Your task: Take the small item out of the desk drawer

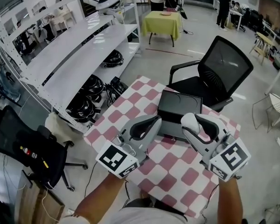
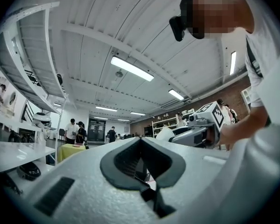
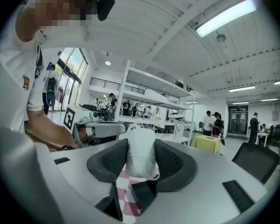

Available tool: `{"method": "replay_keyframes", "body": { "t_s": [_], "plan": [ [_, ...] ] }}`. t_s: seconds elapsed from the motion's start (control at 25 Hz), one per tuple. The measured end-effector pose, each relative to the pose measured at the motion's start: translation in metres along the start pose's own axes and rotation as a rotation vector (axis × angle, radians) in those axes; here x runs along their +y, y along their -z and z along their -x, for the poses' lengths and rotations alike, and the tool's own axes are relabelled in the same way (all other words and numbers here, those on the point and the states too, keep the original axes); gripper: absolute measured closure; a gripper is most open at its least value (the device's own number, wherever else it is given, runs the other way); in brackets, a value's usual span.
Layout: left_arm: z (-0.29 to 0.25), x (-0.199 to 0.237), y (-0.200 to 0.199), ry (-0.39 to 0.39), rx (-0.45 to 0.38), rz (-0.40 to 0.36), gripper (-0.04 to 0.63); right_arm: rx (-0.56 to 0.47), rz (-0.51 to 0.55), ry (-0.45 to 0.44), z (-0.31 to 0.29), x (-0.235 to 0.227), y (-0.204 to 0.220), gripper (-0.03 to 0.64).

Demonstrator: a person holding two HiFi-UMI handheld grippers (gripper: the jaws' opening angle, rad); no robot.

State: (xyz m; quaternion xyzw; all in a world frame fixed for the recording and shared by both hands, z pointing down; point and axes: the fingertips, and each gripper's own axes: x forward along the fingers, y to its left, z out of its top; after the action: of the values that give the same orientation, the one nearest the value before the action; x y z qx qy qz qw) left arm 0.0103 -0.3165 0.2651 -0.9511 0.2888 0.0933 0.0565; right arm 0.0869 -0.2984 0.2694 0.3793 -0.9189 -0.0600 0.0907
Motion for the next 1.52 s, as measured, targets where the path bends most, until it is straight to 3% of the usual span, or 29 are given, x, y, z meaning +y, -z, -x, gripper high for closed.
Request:
{"method": "replay_keyframes", "body": {
  "t_s": [0.36,0.8,1.52],
  "plan": [
    [0.011,-0.025,-0.019,0.019,-0.033,0.015,0.581,-0.186,-0.045,0.01,0.038,0.023,-0.025,0.434],
    [0.023,-0.041,-0.029,0.018,-0.047,0.023,0.581,-0.316,-0.127,0.045,0.065,0.033,-0.03,0.434],
    [0.031,-0.048,-0.028,0.019,-0.039,0.023,0.581,-0.318,-0.137,0.067,0.074,0.041,-0.021,0.437]
  ]
}}
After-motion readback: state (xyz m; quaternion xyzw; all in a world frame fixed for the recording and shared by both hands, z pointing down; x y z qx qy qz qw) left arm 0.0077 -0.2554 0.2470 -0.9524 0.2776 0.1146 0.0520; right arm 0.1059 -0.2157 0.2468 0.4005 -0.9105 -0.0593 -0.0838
